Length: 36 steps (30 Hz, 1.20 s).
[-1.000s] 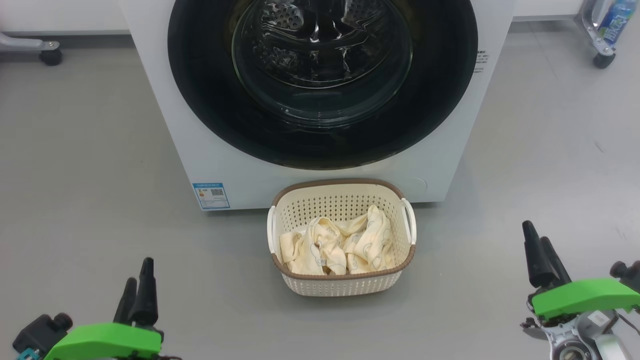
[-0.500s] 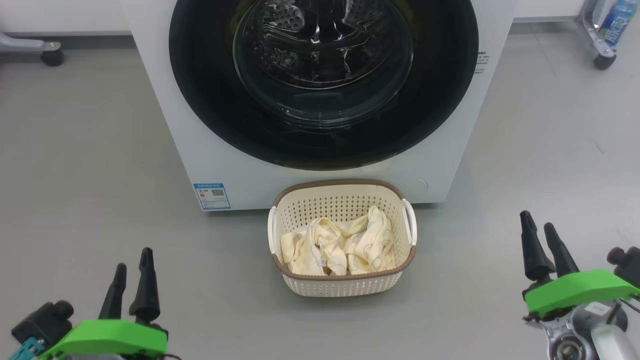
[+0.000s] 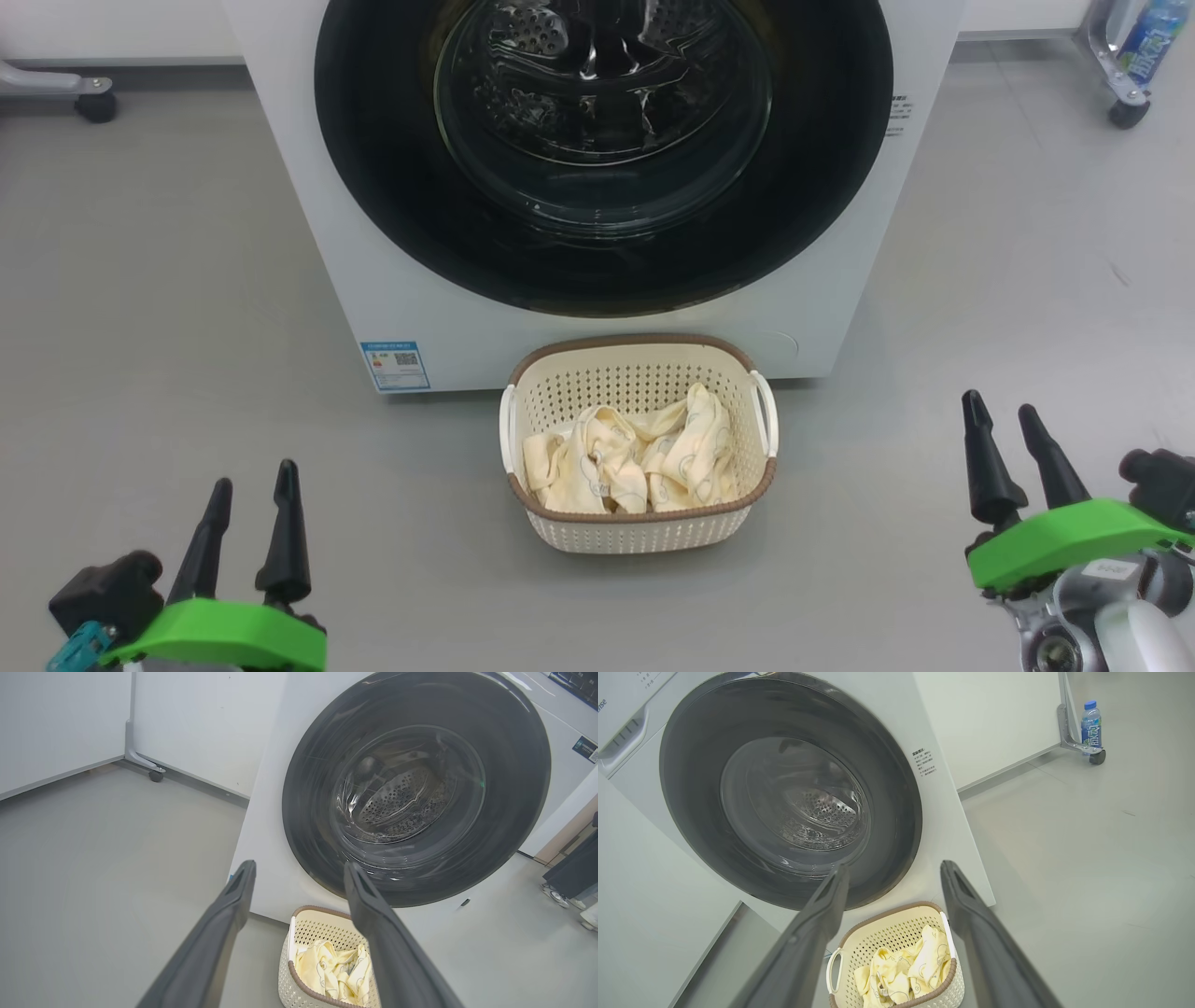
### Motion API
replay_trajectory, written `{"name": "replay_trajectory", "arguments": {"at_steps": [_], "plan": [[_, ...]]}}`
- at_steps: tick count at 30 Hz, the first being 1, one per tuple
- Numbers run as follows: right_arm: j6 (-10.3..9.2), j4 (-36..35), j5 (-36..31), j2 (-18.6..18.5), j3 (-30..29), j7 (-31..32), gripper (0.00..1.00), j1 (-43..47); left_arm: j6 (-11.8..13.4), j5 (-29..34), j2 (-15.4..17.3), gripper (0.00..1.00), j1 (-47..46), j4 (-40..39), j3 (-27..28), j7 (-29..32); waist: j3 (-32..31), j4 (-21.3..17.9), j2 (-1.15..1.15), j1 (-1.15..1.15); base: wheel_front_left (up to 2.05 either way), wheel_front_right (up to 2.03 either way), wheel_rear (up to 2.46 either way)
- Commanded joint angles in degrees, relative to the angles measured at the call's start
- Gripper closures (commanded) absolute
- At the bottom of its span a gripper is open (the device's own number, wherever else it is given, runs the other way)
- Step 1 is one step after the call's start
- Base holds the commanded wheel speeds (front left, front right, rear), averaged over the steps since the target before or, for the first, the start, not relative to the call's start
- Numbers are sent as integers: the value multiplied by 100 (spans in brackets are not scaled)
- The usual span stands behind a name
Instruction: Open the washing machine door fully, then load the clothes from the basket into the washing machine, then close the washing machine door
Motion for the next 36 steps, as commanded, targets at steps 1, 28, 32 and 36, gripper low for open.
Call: {"name": "replay_trajectory", "arguments": {"at_steps": [1, 28, 32, 36], "plan": [[3, -257, -193, -85, 100, -64, 0, -277, 29, 185, 188, 0, -306, -226, 152, -82, 4, 3, 0, 0, 0, 0, 0], [3, -355, -1723, -56, 166, 45, 0, -221, 372, 1449, 512, 0, -252, -274, -116, -312, -49, 19, 0, 0, 0, 0, 0], [3, -355, -1744, -44, 175, 68, 0, -198, 416, 1384, 502, 0, -223, -263, -90, -261, -60, 15, 0, 0, 0, 0, 0], [3, -356, -1767, -31, 166, 100, 0, -185, 465, 1348, 507, 0, -207, -270, -65, -234, -62, 13, 0, 0, 0, 0, 0]]}}
